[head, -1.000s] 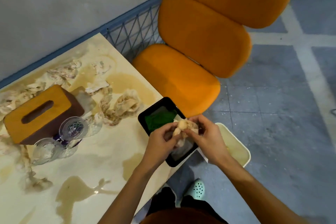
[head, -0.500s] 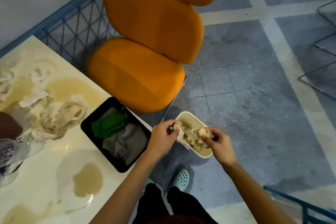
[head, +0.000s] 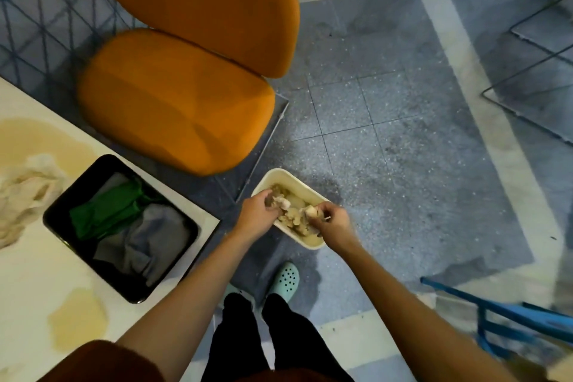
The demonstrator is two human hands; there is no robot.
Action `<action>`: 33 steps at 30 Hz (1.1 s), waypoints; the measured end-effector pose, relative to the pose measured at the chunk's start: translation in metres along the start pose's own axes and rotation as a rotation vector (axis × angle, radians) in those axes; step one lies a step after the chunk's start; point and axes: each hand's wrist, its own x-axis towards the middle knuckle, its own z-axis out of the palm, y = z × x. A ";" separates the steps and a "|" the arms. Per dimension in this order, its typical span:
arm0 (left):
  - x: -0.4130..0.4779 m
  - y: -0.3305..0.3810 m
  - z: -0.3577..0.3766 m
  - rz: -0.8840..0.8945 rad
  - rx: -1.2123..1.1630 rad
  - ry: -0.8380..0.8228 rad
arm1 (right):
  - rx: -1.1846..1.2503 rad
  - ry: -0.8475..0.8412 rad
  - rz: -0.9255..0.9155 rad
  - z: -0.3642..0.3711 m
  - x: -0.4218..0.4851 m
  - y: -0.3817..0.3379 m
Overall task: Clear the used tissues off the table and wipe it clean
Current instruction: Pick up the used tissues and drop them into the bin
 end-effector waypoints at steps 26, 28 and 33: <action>-0.105 0.002 -0.025 0.338 -0.146 0.298 | -0.398 -0.119 -0.421 -0.011 -0.053 -0.076; -0.111 0.006 -0.036 0.377 -0.142 0.362 | -0.372 -0.127 -0.497 -0.006 -0.066 -0.090; -0.134 -0.004 -0.069 0.385 -0.173 0.541 | -0.356 -0.222 -0.682 0.016 -0.099 -0.137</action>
